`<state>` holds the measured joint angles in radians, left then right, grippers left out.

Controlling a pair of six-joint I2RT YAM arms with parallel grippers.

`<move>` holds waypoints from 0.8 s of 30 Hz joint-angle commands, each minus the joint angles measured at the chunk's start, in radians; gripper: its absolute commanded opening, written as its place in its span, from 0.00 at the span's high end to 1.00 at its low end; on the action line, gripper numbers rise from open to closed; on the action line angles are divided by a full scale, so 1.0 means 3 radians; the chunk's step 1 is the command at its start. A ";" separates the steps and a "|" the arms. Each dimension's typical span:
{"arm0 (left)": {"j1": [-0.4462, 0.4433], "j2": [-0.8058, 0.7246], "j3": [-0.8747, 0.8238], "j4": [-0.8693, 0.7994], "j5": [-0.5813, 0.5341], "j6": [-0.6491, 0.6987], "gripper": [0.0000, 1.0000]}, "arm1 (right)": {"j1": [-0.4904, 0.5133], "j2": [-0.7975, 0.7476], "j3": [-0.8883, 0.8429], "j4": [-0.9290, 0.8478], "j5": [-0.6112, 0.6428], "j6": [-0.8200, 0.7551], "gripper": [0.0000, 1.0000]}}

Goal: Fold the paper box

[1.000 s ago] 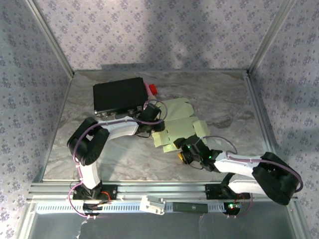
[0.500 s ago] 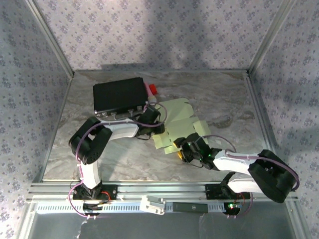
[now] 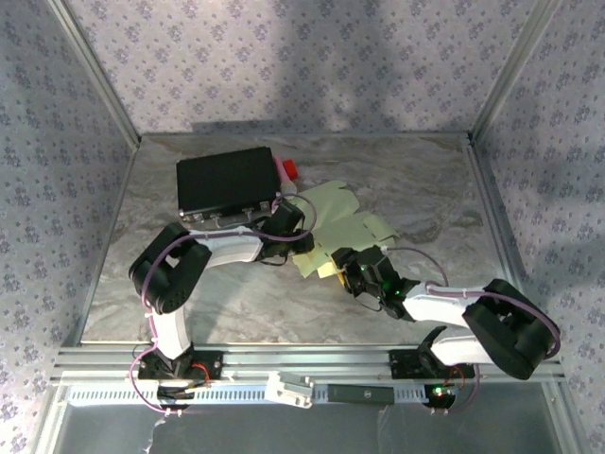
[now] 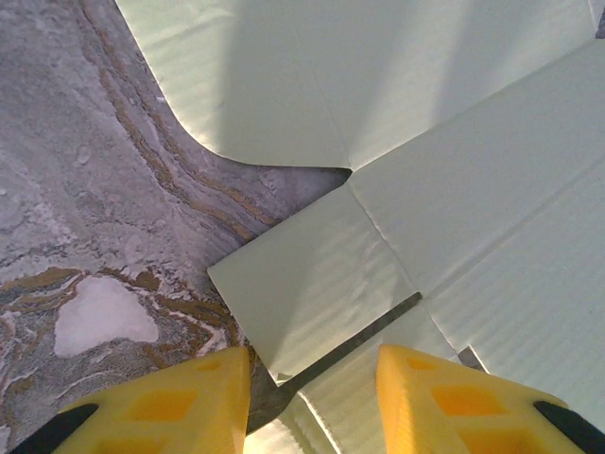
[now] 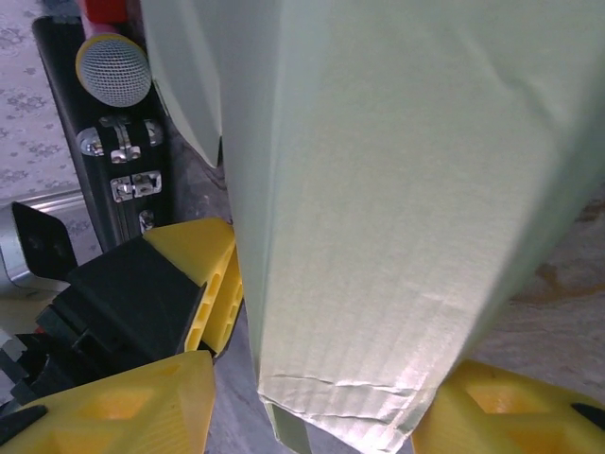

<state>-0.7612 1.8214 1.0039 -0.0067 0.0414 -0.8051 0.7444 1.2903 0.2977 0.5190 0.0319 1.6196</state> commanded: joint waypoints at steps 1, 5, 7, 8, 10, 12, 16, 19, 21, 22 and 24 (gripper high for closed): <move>-0.0049 -0.0119 -0.0002 -0.0065 0.0125 -0.0011 0.60 | 0.0014 -0.0016 -0.0008 0.0175 0.0159 -0.0138 0.44; -0.0046 -0.0124 0.0011 -0.0082 0.0119 -0.0006 0.60 | 0.0035 -0.0118 -0.0077 0.0179 0.0289 -0.0188 0.49; -0.0048 -0.0124 0.0021 -0.0103 0.0105 0.0000 0.60 | 0.0058 -0.0211 -0.0078 0.0101 0.0345 -0.0204 0.52; -0.0049 -0.0129 0.0023 -0.0110 0.0101 0.0008 0.60 | 0.0079 -0.0282 -0.0078 0.0047 0.0402 -0.0217 0.53; -0.0046 -0.0128 0.0027 -0.0121 0.0094 0.0013 0.60 | 0.0123 -0.0425 -0.0078 -0.0065 0.0503 -0.0248 0.55; -0.0046 -0.0130 0.0039 -0.0136 0.0092 0.0020 0.60 | 0.0144 -0.0559 -0.0050 -0.0226 0.0585 -0.0287 0.58; -0.0046 -0.0140 0.0043 -0.0139 0.0093 0.0021 0.60 | 0.0038 -0.0556 0.0029 -0.0335 0.0463 -0.0356 0.81; -0.0046 -0.0157 0.0049 -0.0147 0.0093 0.0022 0.60 | -0.0059 -0.0370 0.0086 -0.0289 0.0290 -0.0307 0.89; -0.0050 -0.0208 0.0039 -0.0152 0.0083 0.0024 0.60 | -0.0075 -0.0276 0.0112 -0.0236 0.0253 -0.0286 0.94; -0.0054 -0.0258 0.0021 -0.0160 0.0057 0.0023 0.60 | -0.0070 -0.0267 0.0132 -0.0234 0.0254 -0.0285 0.98; -0.0098 -0.0454 -0.0029 -0.0214 -0.0085 0.0036 0.58 | -0.0022 -0.0332 0.0204 -0.0338 0.0325 -0.0296 1.00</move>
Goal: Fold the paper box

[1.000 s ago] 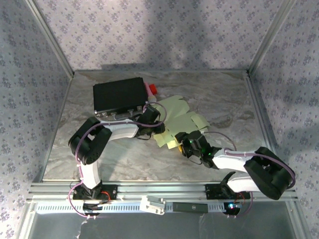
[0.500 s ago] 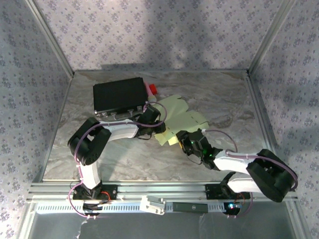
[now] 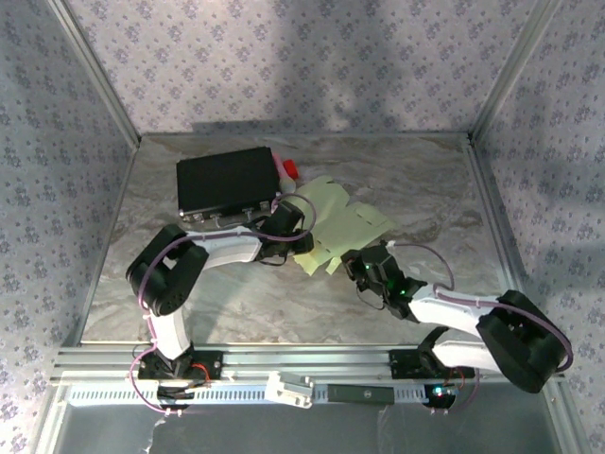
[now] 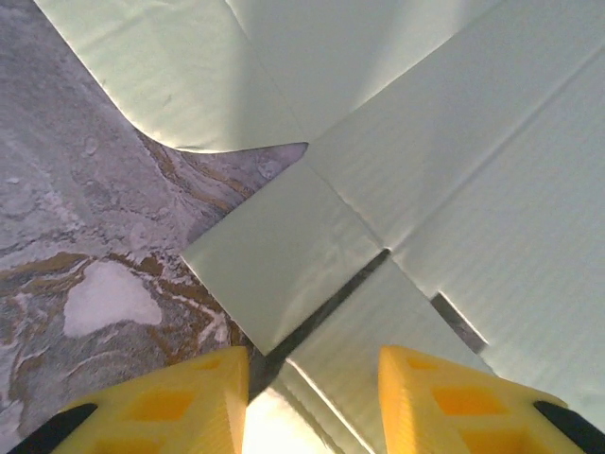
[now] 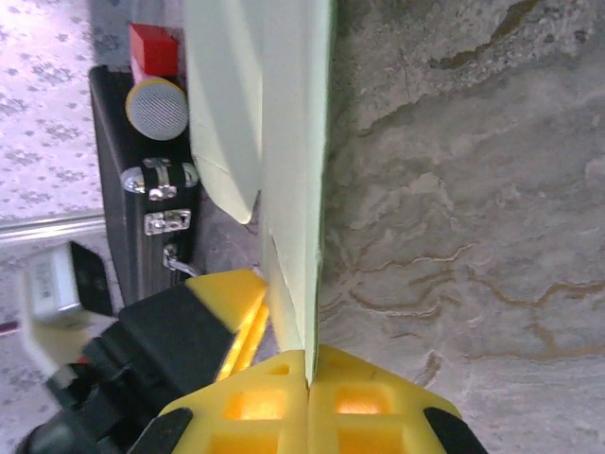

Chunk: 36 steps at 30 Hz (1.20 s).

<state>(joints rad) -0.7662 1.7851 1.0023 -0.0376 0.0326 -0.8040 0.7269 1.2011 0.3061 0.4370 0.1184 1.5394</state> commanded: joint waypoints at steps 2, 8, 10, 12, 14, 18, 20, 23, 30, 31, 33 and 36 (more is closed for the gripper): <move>-0.0158 -0.0604 -0.0084 -0.0190 -0.0228 0.0041 0.54 | 0.0103 -0.0188 0.0294 -0.0306 0.0150 -0.0084 1.00; -0.0424 -0.1539 -0.0299 -0.0464 -0.0807 0.0128 0.48 | 0.0264 -0.0737 0.0877 -0.1257 0.0519 -0.0224 1.00; -0.0483 -0.1837 -0.0344 -0.0575 -0.0958 0.0245 0.47 | 0.0295 -0.0825 0.1200 -0.1670 0.0583 -0.0273 1.00; -0.0519 -0.2131 -0.0339 -0.0662 -0.1022 0.0436 0.46 | 0.0329 -0.0843 0.1563 -0.2074 0.0645 -0.0352 1.00; -0.0586 -0.2359 -0.0289 -0.0759 -0.1102 0.0703 0.45 | 0.0387 -0.0836 0.1912 -0.2407 0.0741 -0.0424 1.00; -0.0839 -0.2617 -0.0202 -0.0857 -0.1305 0.1407 0.44 | 0.0479 -0.0744 0.2524 -0.2938 0.0917 -0.0464 1.00; -0.1084 -0.2718 -0.0301 -0.0660 -0.1430 0.1923 0.42 | 0.0497 -0.0655 0.2782 -0.3117 0.0935 -0.0472 1.00; -0.1425 -0.2804 -0.0626 -0.0085 -0.1608 0.2777 0.37 | 0.0517 -0.0549 0.3060 -0.3321 0.0955 -0.0369 1.00; -0.1661 -0.2636 -0.1098 0.1114 -0.1883 0.3334 0.30 | 0.0539 -0.0546 0.3022 -0.3313 0.0950 -0.0182 1.00; -0.1690 -0.2536 -0.1096 0.1234 -0.1961 0.3388 0.30 | 0.0547 -0.0552 0.3019 -0.3311 0.0945 -0.0162 1.00; -0.1744 -0.2336 -0.1092 0.1480 -0.2082 0.3491 0.30 | 0.0548 -0.0547 0.3019 -0.3301 0.0937 -0.0144 1.00; -0.1776 -0.2111 -0.1189 0.2034 -0.2165 0.3625 0.29 | 0.0543 -0.0537 0.3027 -0.3302 0.0913 -0.0103 1.00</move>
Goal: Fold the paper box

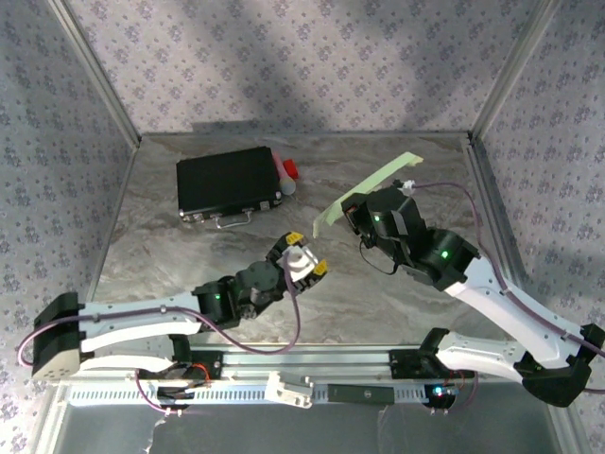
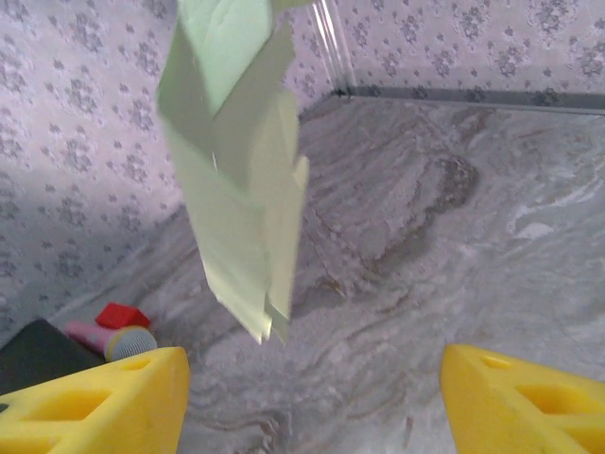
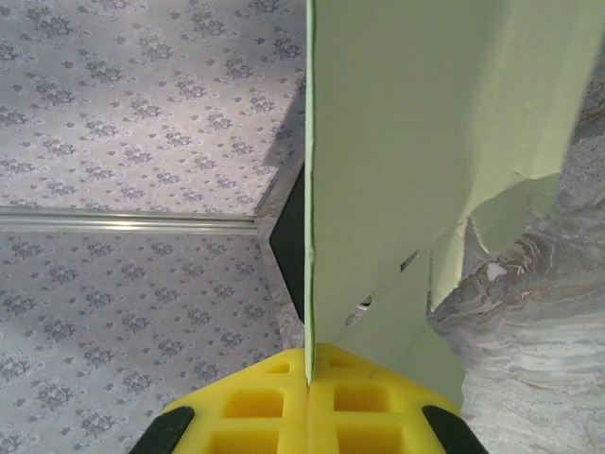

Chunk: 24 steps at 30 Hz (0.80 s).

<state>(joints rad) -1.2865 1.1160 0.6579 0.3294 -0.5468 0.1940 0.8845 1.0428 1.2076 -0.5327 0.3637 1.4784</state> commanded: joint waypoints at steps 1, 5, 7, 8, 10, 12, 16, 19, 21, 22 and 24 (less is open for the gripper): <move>-0.0042 0.0172 -0.0062 0.0978 -0.0286 0.0325 0.28 | 0.0016 -0.0007 0.0024 -0.0066 0.0088 0.0113 1.00; -0.0029 0.0352 -0.0009 0.1314 -0.0316 0.0414 0.26 | -0.0009 -0.0014 0.0010 -0.0052 0.0025 0.0164 1.00; -0.0007 0.0454 0.0097 0.1331 -0.0366 0.0426 0.26 | -0.0021 -0.0014 0.0004 -0.0033 0.0000 0.0181 1.00; 0.0021 0.0490 0.0133 0.1331 -0.0378 0.0406 0.26 | -0.0020 -0.0015 0.0004 -0.0025 -0.0011 0.0191 1.00; 0.0099 0.0551 0.0178 0.1343 -0.0454 0.0302 0.26 | -0.0020 -0.0019 -0.0006 -0.0027 -0.0026 0.0223 1.00; 0.0209 0.0538 0.0165 0.1365 -0.0439 0.0142 0.27 | -0.0027 -0.0029 -0.0011 -0.0019 -0.0039 0.0231 1.00; 0.0422 0.0463 0.0159 0.1280 -0.0227 -0.0167 0.31 | -0.0051 -0.0045 -0.0022 0.0015 -0.0088 0.0249 1.00; 0.0545 0.0447 0.0213 0.1167 0.0043 -0.0298 0.42 | -0.0058 -0.0035 -0.0022 0.0038 -0.0123 0.0253 1.00; 0.0572 0.0459 0.0326 0.0932 0.0185 -0.0351 0.50 | -0.0067 -0.0022 -0.0017 0.0047 -0.0128 0.0252 1.00; 0.0576 0.0469 0.0373 0.0821 0.0220 -0.0359 0.51 | -0.0073 -0.0017 -0.0016 0.0047 -0.0136 0.0254 1.00; 0.0576 0.0478 0.0375 0.0803 0.0307 -0.0366 0.51 | -0.0089 -0.0011 -0.0021 0.0065 -0.0175 0.0255 1.00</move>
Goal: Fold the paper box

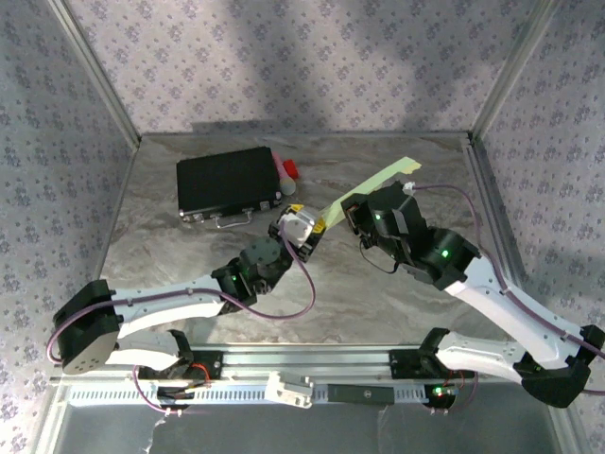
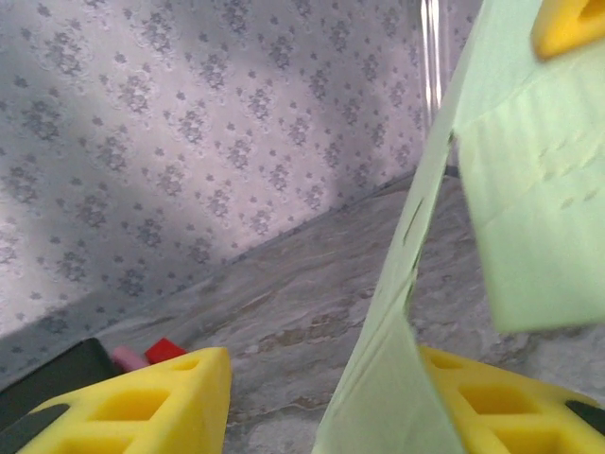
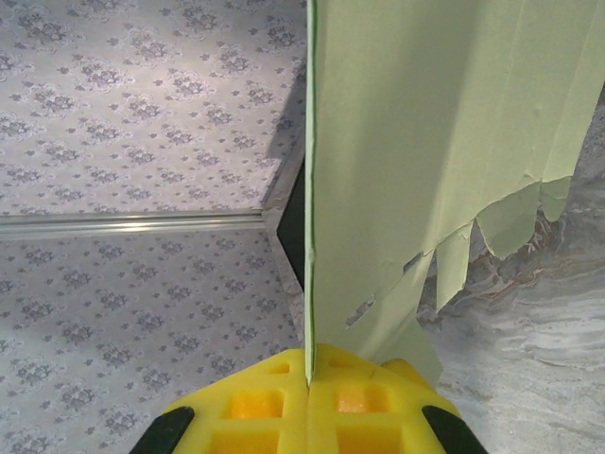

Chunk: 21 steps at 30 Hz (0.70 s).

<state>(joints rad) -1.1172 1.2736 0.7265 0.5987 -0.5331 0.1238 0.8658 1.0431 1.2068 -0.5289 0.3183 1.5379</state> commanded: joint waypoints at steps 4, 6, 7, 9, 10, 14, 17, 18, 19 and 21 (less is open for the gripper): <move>0.0036 -0.0028 0.0164 -0.0092 0.0428 -0.0136 0.52 | -0.0031 0.0000 -0.0012 0.0078 -0.0064 0.0068 1.00; 0.0050 -0.0002 0.0222 -0.0151 0.0479 -0.0130 0.54 | -0.0032 0.0000 -0.0009 0.0073 -0.0069 0.0073 1.00; 0.0053 0.0017 0.0267 -0.0205 0.0479 -0.0133 0.55 | -0.0031 0.0000 -0.0004 0.0078 -0.0074 0.0072 1.00; 0.0063 0.0052 0.0318 -0.0268 0.0472 -0.0131 0.60 | -0.0033 -0.0005 0.0008 0.0067 -0.0073 0.0073 1.00; 0.0070 0.0073 0.0344 -0.0287 0.0456 -0.0131 0.65 | -0.0029 -0.0005 0.0012 0.0069 -0.0073 0.0072 1.00; 0.0078 0.0086 0.0412 -0.0356 0.0440 -0.0138 0.87 | -0.0027 -0.0021 0.0024 0.0057 -0.0079 0.0056 1.00; 0.0078 0.0024 0.0430 -0.0459 0.0476 -0.0237 0.94 | -0.0075 -0.0038 0.0039 0.0104 -0.0170 -0.0106 0.94; 0.0078 -0.0018 0.0431 -0.0508 0.0492 -0.0302 0.94 | -0.0119 -0.0058 0.0028 0.0143 -0.0207 -0.0181 0.80; 0.0078 -0.0067 0.0418 -0.0553 0.0513 -0.0370 0.94 | -0.0161 -0.0089 0.0015 0.0146 -0.0252 -0.0225 0.66; 0.0084 -0.0165 0.0408 -0.0638 0.0553 -0.0459 0.95 | -0.0286 -0.0158 -0.0018 0.0152 -0.0374 -0.0276 0.51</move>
<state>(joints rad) -1.0992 1.2808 0.8165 0.4370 -0.3878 0.0444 0.8162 1.0367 1.2068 -0.5011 0.2535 1.5059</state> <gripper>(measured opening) 0.068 0.444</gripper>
